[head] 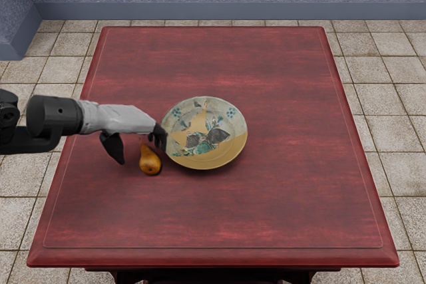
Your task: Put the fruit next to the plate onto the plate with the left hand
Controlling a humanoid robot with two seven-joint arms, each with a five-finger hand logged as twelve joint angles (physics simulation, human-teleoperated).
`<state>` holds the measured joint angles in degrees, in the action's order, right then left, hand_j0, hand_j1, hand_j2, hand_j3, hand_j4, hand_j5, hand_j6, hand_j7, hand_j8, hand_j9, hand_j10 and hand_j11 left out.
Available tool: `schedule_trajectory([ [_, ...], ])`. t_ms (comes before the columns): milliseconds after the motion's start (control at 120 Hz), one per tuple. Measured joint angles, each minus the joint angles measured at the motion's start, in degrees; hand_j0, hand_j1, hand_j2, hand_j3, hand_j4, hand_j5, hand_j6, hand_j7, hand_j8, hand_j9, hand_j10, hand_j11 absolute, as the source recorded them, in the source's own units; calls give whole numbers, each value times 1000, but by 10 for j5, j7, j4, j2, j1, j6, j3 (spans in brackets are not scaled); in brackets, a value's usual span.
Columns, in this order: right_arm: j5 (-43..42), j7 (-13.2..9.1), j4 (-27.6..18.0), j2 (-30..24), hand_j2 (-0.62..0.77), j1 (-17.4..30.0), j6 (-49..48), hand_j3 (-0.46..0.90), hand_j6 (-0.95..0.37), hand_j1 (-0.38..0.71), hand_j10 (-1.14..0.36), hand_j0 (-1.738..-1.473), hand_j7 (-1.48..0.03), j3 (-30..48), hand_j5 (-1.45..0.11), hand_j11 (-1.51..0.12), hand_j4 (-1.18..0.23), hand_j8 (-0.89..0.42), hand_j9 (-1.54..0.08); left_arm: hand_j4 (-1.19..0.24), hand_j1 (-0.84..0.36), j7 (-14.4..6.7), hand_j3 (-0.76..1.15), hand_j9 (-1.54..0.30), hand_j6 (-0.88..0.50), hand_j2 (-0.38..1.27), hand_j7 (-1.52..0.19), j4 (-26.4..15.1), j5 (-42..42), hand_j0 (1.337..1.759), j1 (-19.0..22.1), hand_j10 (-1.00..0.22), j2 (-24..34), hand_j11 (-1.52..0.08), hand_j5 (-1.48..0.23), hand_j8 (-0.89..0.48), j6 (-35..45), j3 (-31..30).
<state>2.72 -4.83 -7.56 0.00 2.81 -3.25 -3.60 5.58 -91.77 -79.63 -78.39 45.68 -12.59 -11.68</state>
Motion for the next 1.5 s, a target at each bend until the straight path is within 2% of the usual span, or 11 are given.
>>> schedule_trajectory([
  [983,0,0,0,0,-5,0,0,0,-24,-320,-24,-1658,-31,0,-31,-31,-24,-24,-31,-434,-167,1,0,-562,-434,90,-562,1,-19,1658,44,-434,-9,-561,-562,-434,40,0],
  [1342,0,0,0,0,-5,0,0,0,-24,-320,-24,-1658,-31,0,-31,-31,-24,-24,-31,-438,-172,11,0,-567,-438,90,-567,6,-25,1658,48,-438,-9,-567,-567,-438,44,-1],
  [1433,0,0,0,0,-5,0,0,0,-24,-320,-24,-1658,-31,0,-31,-31,-24,-24,-31,-449,-182,12,0,-578,-449,93,-576,6,-26,1658,51,-447,-9,-578,-575,-441,44,-3],
  [1500,0,0,0,0,-5,0,0,0,-24,-320,-24,-1658,-31,0,-31,-31,-24,-24,-31,-467,-187,12,0,-587,-514,96,-574,7,-26,1658,53,-456,-9,-586,-570,-484,45,-3],
])
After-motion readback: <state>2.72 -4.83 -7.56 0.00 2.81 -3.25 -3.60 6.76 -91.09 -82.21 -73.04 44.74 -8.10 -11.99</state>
